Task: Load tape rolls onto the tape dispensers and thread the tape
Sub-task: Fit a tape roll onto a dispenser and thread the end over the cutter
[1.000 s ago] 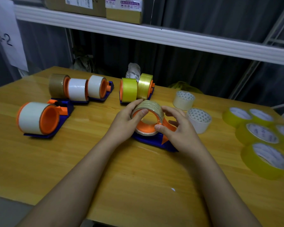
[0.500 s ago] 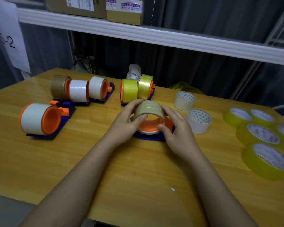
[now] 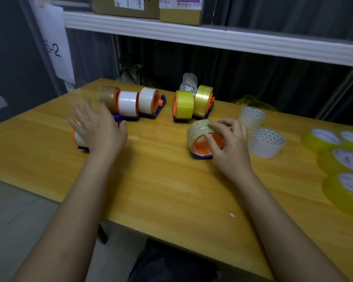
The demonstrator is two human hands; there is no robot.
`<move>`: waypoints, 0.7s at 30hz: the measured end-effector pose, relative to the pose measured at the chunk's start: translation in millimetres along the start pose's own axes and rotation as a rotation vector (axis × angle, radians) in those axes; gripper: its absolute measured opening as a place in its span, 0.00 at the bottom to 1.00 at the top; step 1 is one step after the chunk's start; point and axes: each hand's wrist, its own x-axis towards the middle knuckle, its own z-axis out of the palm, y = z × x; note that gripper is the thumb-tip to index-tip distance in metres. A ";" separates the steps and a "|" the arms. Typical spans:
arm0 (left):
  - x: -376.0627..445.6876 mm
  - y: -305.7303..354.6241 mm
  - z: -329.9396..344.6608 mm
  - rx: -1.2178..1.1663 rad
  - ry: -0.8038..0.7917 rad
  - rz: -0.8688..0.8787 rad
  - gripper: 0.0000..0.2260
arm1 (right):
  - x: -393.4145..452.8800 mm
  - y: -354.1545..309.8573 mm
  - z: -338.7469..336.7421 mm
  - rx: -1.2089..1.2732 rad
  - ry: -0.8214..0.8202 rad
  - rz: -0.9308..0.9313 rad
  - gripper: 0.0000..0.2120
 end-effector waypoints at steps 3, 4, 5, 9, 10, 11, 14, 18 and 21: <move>3.9 -20.4 -7.0 0.015 -0.115 -0.113 0.30 | 1.2 -13.6 3.9 -0.027 -0.034 -0.066 0.11; 4.9 -23.7 -10.2 0.005 -0.126 -0.124 0.28 | 1.3 -17.9 4.1 -0.035 -0.042 -0.085 0.12; 5.8 -26.3 -12.8 -0.011 -0.124 -0.124 0.25 | 1.5 -22.3 3.8 -0.045 -0.048 -0.103 0.12; 6.3 -33.9 -24.7 -0.086 -0.102 -0.068 0.17 | 7.4 -27.9 -5.0 -0.213 -0.263 0.026 0.27; 5.2 -34.0 -28.3 -0.119 -0.090 -0.048 0.17 | 10.1 -24.8 -9.2 -0.259 -0.359 0.121 0.32; 3.4 -32.5 -32.4 -0.160 -0.071 -0.026 0.19 | 12.3 -20.4 -12.5 -0.284 -0.439 0.208 0.36; -1.0 -21.6 -46.9 -0.357 -0.006 0.034 0.19 | 14.5 -9.9 -13.3 -0.292 -0.485 0.238 0.34; -0.3 -1.0 -66.7 -0.546 0.063 0.130 0.17 | 13.8 -26.5 5.4 -0.115 -0.456 0.052 0.30; 3.6 11.7 -80.5 -0.560 0.078 0.151 0.18 | 18.7 -55.4 34.5 0.093 -0.552 -0.037 0.29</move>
